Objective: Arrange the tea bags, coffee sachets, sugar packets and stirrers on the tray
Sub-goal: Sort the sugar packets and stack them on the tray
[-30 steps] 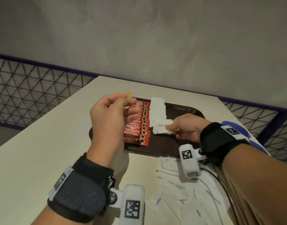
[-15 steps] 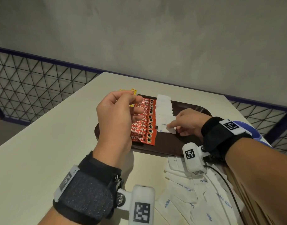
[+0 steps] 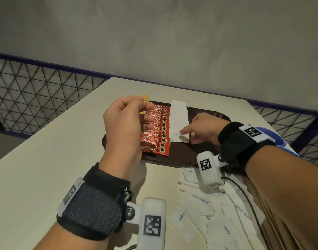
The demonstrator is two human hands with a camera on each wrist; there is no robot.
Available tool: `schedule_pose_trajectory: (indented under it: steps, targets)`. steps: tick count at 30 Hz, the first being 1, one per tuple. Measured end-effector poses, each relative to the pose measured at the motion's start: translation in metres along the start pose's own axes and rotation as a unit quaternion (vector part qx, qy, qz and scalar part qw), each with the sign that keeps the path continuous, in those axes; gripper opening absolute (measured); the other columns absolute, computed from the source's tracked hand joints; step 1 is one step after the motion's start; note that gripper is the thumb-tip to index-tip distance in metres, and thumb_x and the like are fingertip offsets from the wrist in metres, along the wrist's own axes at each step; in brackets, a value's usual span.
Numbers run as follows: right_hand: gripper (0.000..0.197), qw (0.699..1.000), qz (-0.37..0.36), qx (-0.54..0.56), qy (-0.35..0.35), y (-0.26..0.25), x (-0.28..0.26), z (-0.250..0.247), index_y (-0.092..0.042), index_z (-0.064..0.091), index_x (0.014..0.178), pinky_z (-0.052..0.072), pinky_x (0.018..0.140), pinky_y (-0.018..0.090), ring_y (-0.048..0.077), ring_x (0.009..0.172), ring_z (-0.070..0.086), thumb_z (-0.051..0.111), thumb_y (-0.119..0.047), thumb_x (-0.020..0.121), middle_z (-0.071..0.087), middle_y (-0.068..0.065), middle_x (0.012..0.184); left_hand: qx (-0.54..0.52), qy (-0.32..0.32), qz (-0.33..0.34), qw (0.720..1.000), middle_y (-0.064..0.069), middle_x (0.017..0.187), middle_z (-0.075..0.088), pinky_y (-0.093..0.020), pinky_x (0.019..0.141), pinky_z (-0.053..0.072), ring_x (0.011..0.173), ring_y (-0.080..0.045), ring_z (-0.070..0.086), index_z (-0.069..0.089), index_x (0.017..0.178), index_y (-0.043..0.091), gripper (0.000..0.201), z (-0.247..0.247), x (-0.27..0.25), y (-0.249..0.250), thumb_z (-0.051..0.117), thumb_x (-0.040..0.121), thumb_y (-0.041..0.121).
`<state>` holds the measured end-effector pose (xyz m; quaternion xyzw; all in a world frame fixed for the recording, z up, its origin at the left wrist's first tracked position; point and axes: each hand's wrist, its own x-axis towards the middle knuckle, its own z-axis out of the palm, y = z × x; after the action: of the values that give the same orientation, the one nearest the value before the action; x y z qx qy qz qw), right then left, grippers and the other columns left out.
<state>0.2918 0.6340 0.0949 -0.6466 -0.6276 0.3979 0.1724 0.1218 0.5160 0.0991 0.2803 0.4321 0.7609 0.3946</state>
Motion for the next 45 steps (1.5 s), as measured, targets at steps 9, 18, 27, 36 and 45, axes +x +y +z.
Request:
schedule_pose_trajectory:
  steps: [9, 18, 27, 36, 45]
  targets:
    - [0.041, 0.908, -0.13, -0.362, -0.165, 0.006, -0.122, -0.027, -0.047, 0.057, 0.124, 0.055, 0.078, 0.022, 0.008, 0.091, 0.065, 0.072, -0.054, 0.087, 0.061, -0.014, 0.107, -0.016, -0.016, -0.019, 1.0, -0.002, 0.071, 0.072, -0.022, 0.047, 0.046, 0.051, -0.011, 0.056, 0.065, 0.089, 0.011, 0.014, 0.002, -0.005, 0.004, 0.057, 0.097, 0.002]
    - [0.094, 0.849, -0.105, -0.5, -0.131, 0.041, -0.162, 0.011, -0.044, 0.028, 0.142, 0.057, 0.084, 0.034, 0.012, 0.1, 0.051, 0.057, -0.09, 0.066, 0.038, -0.008, 0.121, 0.033, -0.046, -0.029, 0.998, -0.002, 0.077, 0.076, -0.024, 0.051, 0.05, 0.056, -0.013, 0.059, 0.067, 0.097, 0.01, 0.011, 0.003, -0.013, 0.004, 0.057, 0.099, 0.007]
    - [0.104, 0.862, -0.137, -0.461, -0.162, 0.034, -0.167, 0.014, -0.048, 0.02, 0.144, 0.056, 0.088, 0.035, 0.008, 0.105, 0.051, 0.065, -0.09, 0.061, 0.035, -0.012, 0.127, 0.026, -0.054, -0.035, 0.998, -0.003, 0.079, 0.076, -0.024, 0.053, 0.05, 0.058, -0.014, 0.059, 0.068, 0.104, 0.005, 0.012, 0.001, -0.011, 0.005, 0.057, 0.1, 0.008]
    - [0.041, 0.856, -0.235, -0.443, -0.128, 0.028, -0.141, 0.033, -0.041, 0.047, 0.132, 0.054, 0.088, 0.035, 0.011, 0.098, 0.057, 0.063, -0.045, 0.095, 0.052, -0.012, 0.115, 0.02, -0.06, -0.039, 0.997, -0.003, 0.079, 0.075, -0.022, 0.05, 0.048, 0.055, -0.012, 0.058, 0.067, 0.107, 0.004, 0.013, -0.001, -0.009, 0.006, 0.057, 0.1, 0.008]
    - [0.016, 0.967, -0.176, -0.039, -0.18, 0.019, -0.137, 0.004, -0.014, 0.068, 0.11, 0.058, 0.075, 0.033, 0.021, 0.084, 0.072, 0.065, -0.011, 0.095, 0.074, 0.009, 0.1, 0.069, -0.099, -0.075, 0.99, -0.002, 0.079, 0.076, -0.024, 0.052, 0.051, 0.06, -0.013, 0.063, 0.068, 0.107, 0.009, 0.012, -0.001, -0.008, 0.007, 0.061, 0.099, 0.013]
